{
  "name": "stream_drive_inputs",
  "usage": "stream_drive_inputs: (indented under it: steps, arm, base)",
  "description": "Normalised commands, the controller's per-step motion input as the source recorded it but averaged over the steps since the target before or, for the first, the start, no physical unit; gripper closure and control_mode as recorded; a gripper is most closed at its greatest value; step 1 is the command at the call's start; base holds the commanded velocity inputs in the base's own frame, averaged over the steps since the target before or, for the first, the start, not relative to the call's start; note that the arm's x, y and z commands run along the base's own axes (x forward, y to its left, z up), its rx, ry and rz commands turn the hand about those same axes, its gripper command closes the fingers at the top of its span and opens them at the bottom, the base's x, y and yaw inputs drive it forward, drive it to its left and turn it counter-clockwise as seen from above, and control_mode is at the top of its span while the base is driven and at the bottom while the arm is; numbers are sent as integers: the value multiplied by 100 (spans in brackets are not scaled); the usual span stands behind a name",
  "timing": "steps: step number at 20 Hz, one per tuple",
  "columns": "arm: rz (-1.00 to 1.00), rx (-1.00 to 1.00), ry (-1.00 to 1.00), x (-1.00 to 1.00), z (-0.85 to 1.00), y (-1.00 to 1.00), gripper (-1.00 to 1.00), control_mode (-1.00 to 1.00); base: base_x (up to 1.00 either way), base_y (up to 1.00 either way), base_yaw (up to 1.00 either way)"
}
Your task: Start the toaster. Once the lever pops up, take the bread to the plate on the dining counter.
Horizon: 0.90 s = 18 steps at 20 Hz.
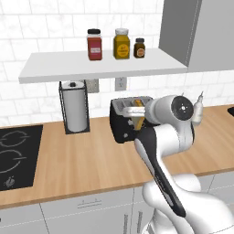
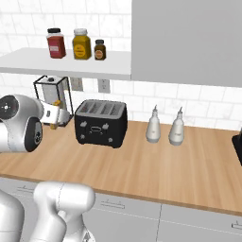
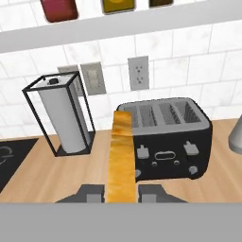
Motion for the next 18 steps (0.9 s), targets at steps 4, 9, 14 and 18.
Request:
stream_drive_inputs:
  steps: [4, 9, 14, 18]
  arm:
    - [0, -1, 1, -3, -3, 0, 100, 100]
    - [0, 0, 0, 0, 0, 0, 100, 100]
    - [0, 0, 0, 0, 0, 0, 100, 100]
    - [0, 0, 0, 0, 0, 0, 100, 100]
  base:
    - [-41, 0, 0]
    - [-90, -9, 13]
    - [-43, -1, 86]
    - [-20, 0, 100]
